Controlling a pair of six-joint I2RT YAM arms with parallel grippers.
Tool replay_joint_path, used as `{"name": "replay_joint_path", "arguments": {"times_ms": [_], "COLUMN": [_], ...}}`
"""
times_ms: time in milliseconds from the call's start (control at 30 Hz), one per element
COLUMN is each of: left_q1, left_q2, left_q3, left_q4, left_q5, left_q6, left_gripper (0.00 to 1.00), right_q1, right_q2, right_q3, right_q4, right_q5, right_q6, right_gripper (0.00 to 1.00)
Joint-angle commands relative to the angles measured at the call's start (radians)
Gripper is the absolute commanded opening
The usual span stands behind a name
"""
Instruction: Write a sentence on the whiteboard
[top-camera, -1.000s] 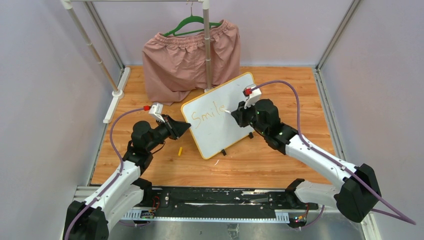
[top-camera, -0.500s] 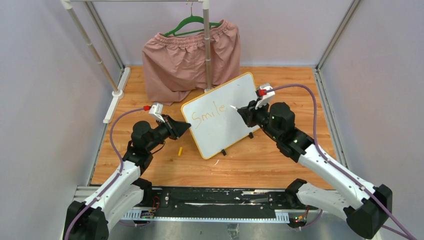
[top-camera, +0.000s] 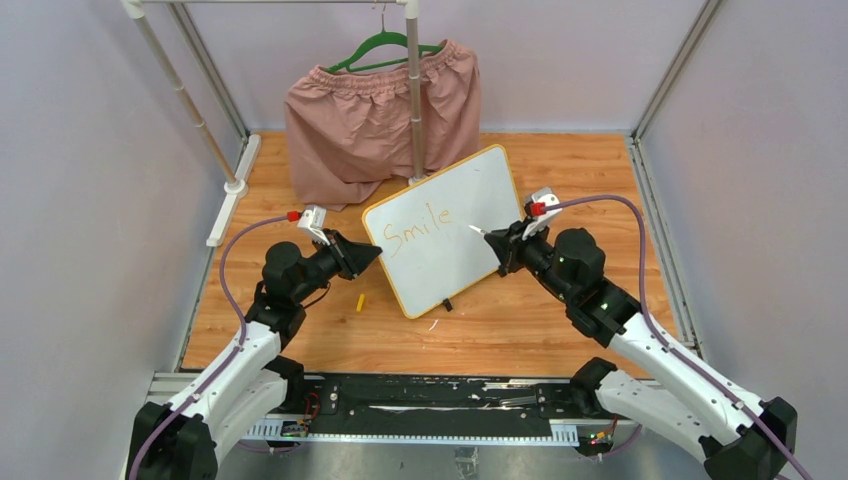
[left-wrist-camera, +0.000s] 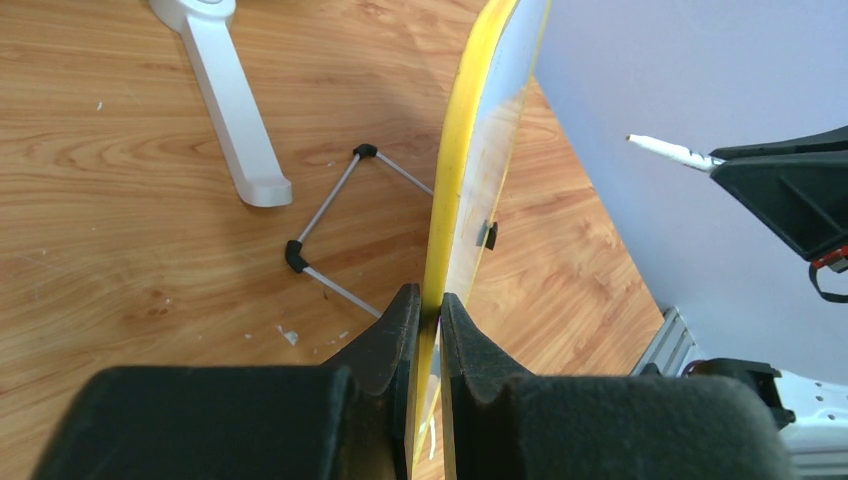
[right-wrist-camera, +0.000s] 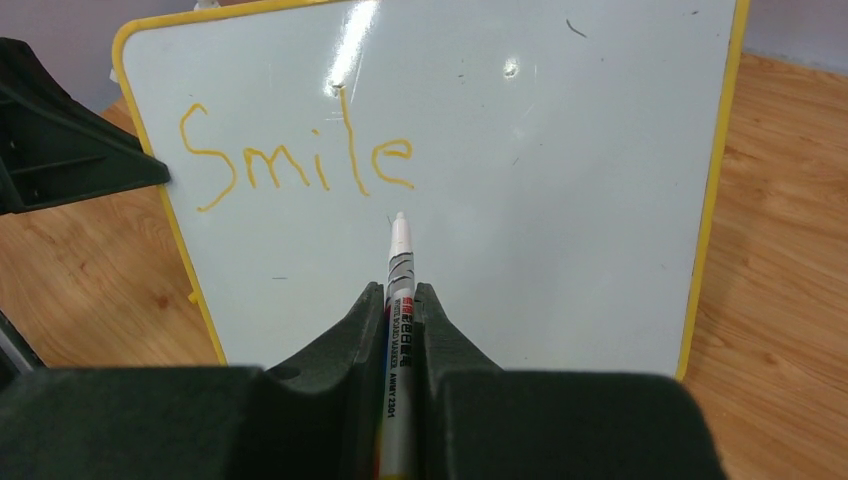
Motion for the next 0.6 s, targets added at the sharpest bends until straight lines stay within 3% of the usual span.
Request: {"name": "replay_joint_path", "arguments": {"times_ms": [0, 567], "left_q1": [0.002, 0.002], "left_q2": [-0.006, -0.012], "left_q3": [-0.008, -0.013], "left_q4": [0.023, 0.023], "left_q5": [0.004, 0.004], "left_q6": [0.002, -0.001], "left_gripper": [0.0, 0.0], "right_q1": [-0.008, -0.013], "right_q2": [0.01, 0.214], "right_q3": [-0.006, 0.082], "right_q4": [0.051, 0.126], "right_q5": [0.051, 0.065], "right_q6": [0.033, 0.031], "right_gripper": [0.0, 0.0]}}
